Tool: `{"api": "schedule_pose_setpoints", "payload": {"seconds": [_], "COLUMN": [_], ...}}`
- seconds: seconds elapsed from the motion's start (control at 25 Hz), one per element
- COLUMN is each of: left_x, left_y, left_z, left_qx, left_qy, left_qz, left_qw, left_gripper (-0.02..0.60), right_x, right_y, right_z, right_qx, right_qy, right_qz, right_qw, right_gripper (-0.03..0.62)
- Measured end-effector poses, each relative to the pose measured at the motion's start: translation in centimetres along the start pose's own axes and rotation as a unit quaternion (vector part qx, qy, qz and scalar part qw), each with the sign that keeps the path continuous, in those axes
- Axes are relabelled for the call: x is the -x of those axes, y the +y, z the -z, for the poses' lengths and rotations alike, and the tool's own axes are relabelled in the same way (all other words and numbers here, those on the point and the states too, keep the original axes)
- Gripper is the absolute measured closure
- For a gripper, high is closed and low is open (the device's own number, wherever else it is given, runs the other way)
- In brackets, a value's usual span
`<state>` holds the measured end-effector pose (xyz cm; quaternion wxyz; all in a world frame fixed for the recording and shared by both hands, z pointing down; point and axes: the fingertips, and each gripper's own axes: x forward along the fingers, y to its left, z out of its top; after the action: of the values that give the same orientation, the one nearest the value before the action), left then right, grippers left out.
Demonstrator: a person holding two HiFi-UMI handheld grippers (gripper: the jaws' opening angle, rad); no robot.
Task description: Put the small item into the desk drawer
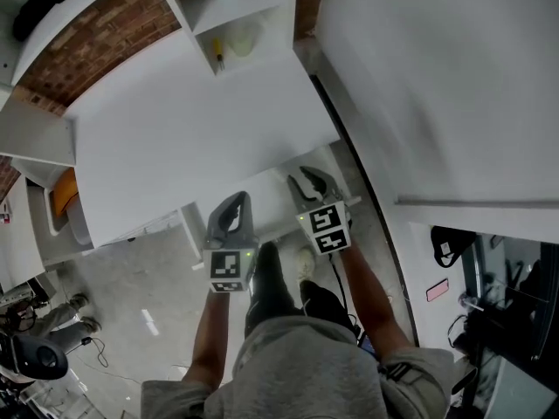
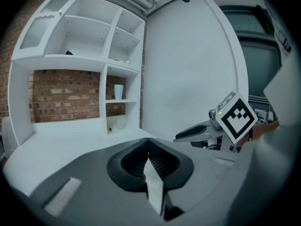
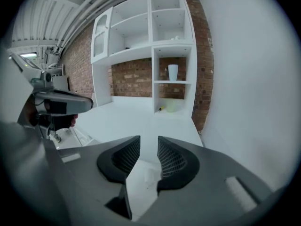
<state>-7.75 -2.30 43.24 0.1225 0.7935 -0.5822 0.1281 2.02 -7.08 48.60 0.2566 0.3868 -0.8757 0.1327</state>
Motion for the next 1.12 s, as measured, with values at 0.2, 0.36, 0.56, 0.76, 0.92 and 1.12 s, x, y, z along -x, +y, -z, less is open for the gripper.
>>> {"api": "schedule_pose_setpoints", "payload": {"seconds": [0.2,0.36,0.56,0.76,0.92,1.12], "left_x": [2.3,4.3,7.4,10.2,12.0,14.5], "left_y": [-0.8,-1.5,-2.9,-4.8,-6.3,-7.8], "left_z": [-2.6,-4.4,-5.7,-5.9,-5.8,-5.3], "left_qx": [-0.005,-0.011,-0.016,-0.012,-0.01,-0.006], "left_qy": [-0.025,-0.039,-0.058,-0.07,-0.075,-0.082], "left_qz": [-0.013,-0.027,-0.046,-0.064,-0.074,-0.088], "left_qw": [0.9996,0.9988,0.9971,0.9954,0.9944,0.9927], "left_gripper": [0.569,0.569,0.569,0.569,0.569,0.569], "right_x": [4.1,7.5,11.5,15.0,17.4,20.0], "right_y": [0.6,0.9,1.7,2.1,2.9,3.8], "right_z": [-3.4,-5.5,-6.0,-4.5,-3.9,-3.1], "right_qx": [-0.008,-0.008,0.001,0.004,0.018,0.041], "right_qy": [-0.053,-0.093,-0.123,-0.137,-0.143,-0.153], "right_qz": [0.006,0.011,0.017,0.018,0.016,0.013], "right_qw": [0.999,0.996,0.992,0.99,0.989,0.987], "right_gripper": [0.487,0.504,0.534,0.563,0.58,0.589]}}
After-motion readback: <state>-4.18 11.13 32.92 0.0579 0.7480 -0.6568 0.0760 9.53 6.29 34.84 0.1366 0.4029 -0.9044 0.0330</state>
